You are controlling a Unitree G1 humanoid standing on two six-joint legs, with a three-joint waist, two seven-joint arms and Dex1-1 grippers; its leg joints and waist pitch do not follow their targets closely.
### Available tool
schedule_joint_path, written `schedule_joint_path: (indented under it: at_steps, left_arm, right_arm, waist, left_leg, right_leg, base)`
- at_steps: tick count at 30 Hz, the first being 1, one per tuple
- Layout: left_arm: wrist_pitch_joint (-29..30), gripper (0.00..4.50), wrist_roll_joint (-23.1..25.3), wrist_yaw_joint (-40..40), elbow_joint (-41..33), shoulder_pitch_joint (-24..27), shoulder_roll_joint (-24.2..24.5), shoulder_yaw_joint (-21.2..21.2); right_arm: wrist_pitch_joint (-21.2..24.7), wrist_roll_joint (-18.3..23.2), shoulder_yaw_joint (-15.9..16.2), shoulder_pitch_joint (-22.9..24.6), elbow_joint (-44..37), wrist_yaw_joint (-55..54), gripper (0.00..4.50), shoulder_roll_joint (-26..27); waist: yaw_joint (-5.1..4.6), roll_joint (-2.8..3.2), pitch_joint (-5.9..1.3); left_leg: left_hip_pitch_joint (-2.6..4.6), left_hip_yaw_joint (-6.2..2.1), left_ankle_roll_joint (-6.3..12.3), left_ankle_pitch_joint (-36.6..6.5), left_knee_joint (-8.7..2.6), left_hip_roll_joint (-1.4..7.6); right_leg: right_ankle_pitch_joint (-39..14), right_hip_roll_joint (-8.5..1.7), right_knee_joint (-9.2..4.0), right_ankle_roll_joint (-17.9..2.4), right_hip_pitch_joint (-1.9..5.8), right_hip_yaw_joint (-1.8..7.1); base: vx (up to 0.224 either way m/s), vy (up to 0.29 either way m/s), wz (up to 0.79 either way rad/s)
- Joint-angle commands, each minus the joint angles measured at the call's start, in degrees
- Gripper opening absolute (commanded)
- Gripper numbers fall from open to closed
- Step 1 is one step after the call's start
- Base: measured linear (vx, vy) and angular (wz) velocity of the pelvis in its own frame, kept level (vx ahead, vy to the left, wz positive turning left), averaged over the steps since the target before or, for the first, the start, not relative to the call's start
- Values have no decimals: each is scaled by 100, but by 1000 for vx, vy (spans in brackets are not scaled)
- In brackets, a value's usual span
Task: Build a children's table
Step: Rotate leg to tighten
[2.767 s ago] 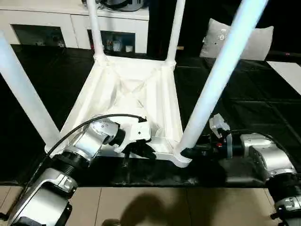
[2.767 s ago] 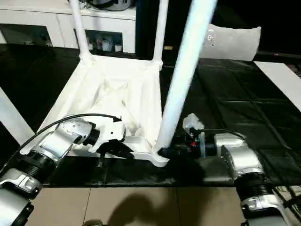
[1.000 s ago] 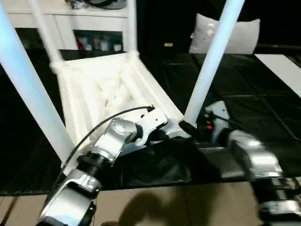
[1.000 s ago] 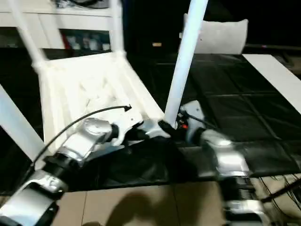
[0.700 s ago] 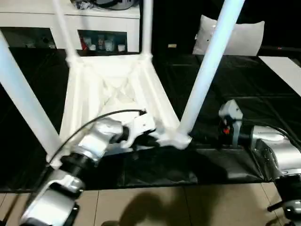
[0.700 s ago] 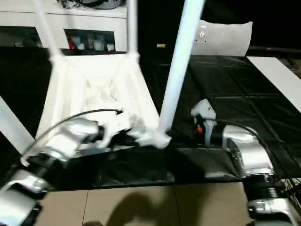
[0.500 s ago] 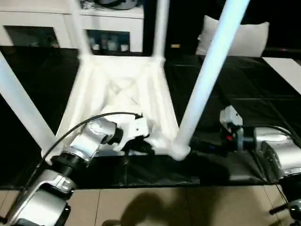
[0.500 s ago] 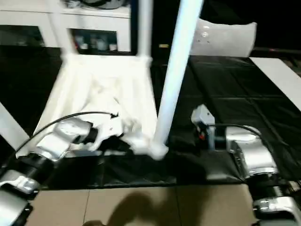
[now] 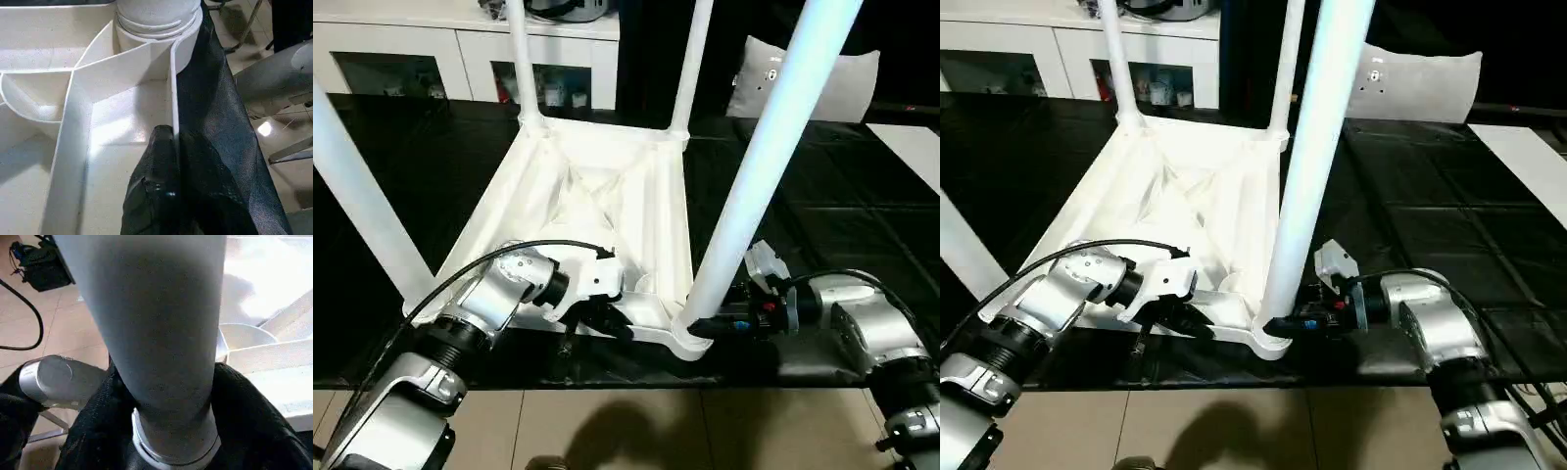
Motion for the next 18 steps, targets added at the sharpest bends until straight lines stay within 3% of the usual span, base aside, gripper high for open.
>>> schedule_joint_path:
  at_steps: [1, 3, 6, 9, 10, 11, 12, 13, 14, 15, 16, 17, 18]
  left_arm:
    - [-108, 0, 31, -239, -81, -36, -77, -223]
    - [-10, 0, -13, -149, -73, -27, -122, -166]
    - [271, 0, -51, 120, -65, -40, -256, -53]
    - [886, 0, 87, 865, 37, -162, -528, 103]
    - [1221, 0, 66, 1199, 57, -214, -713, 217]
    - [1345, 0, 52, 1321, 57, -232, -789, 261]
    - [1562, 0, 31, 1544, 32, -256, -942, 331]
    - [1690, 0, 30, 1723, 35, -277, -1057, 377]
    - [1777, 0, 37, 1881, 52, -298, -1156, 411]
    - [1777, 0, 37, 1881, 52, -298, -1156, 411]
    - [1845, 0, 87, 2307, 196, -370, -1357, 501]
    - [1877, 0, 131, 2769, 384, -461, -1585, 601]
    - [1884, 0, 164, 2977, 456, -501, -1692, 644]
  right_arm:
    - [-31, -14, -11, -12, 232, 43, 200, -6]
    - [-233, -7, -86, -34, 658, 70, 198, 91]
    - [-521, -72, -160, -110, 1316, -230, 196, 342]
    - [-782, -397, -183, -215, 2048, -1483, 195, 831]
    - [-814, -571, -195, -302, 2391, -2451, 195, 1176]
    - [-784, -638, -192, -342, 2525, -2871, 193, 1335]
    - [-641, -681, -237, -434, 2756, -3685, 192, 1720]
    - [-524, -667, -307, -519, 2928, -4238, 192, 1999]
    - [-401, -623, -392, -591, 3064, -4672, 192, 2215]
    - [-401, -623, -392, -591, 3064, -4672, 192, 2215]
    - [-289, -600, -522, -713, 3100, -5080, 192, 2238]
    - [-233, -671, -595, -794, 2934, -5405, 192, 2150]
    - [-148, -678, -667, -871, 2746, -5496, 192, 2096]
  waist:
    - [-28, 12, -401]
    - [-41, 2, -404]
    - [-66, 36, -391]
    - [-172, 53, -332]
    - [-232, 67, -250]
    - [-388, 53, -201]
    - [-474, 94, -194]
    - [-686, 273, -182]
    - [-517, 451, -209]
    - [-535, 251, -189]
    - [-484, 193, -237]
    - [-487, -98, -186]
    - [-423, -134, -189]
  left_leg:
    - [-5, 27, 221, -1172, -376, 195]
    - [-3, 30, 231, -1166, -373, 201]
    - [3, 27, 194, -1354, -378, 202]
    - [25, -2, 58, -1775, -406, 195]
    - [110, -33, -54, -2241, -405, 156]
    - [197, -90, -163, -2758, -345, 103]
    - [241, -131, -214, -3023, -322, 116]
    - [263, -238, -189, -3863, -441, 271]
    - [-602, -277, -310, -4984, -1021, 522]
    - [-542, -215, -218, -5039, -1063, 464]
    - [-114, -72, -3, -4778, -969, 312]
    - [312, -153, -236, -3319, -211, 2]
    - [329, -104, -149, -2327, 211, -126]
  right_leg:
    - [-1744, -351, -406, -961, 349, 369]
    - [-1718, -352, -398, -981, 342, 370]
    - [-1933, -368, -425, -1015, 332, 359]
    - [-2652, -380, -505, -823, 297, 334]
    - [-3465, -371, -649, -548, 255, 233]
    - [-4311, -352, -854, -74, 241, -9]
    - [-4509, -348, -942, 102, 256, -144]
    - [-4139, -242, -963, 192, 404, -474]
    - [-2200, -124, 717, -235, 1071, -64]
    - [-1434, -66, 628, -213, 924, 76]
    - [-1995, -13, 720, -157, 679, 462]
    - [-5077, -594, -501, -111, 135, 568]
    - [-5951, -708, -713, 54, 31, 516]
  base:
    - [0, 0, 0]
    - [0, 0, 0]
    - [0, 0, 0]
    - [0, 0, 0]
    - [0, 0, 0]
    - [-51, 7, -15]
    - [-51, 7, -15]
    - [-65, 35, -26]
    - [-116, 30, -26]
    - [-116, 30, -26]
    - [-81, -43, -8]
    - [-13, -72, -15]
    - [-13, -72, -15]
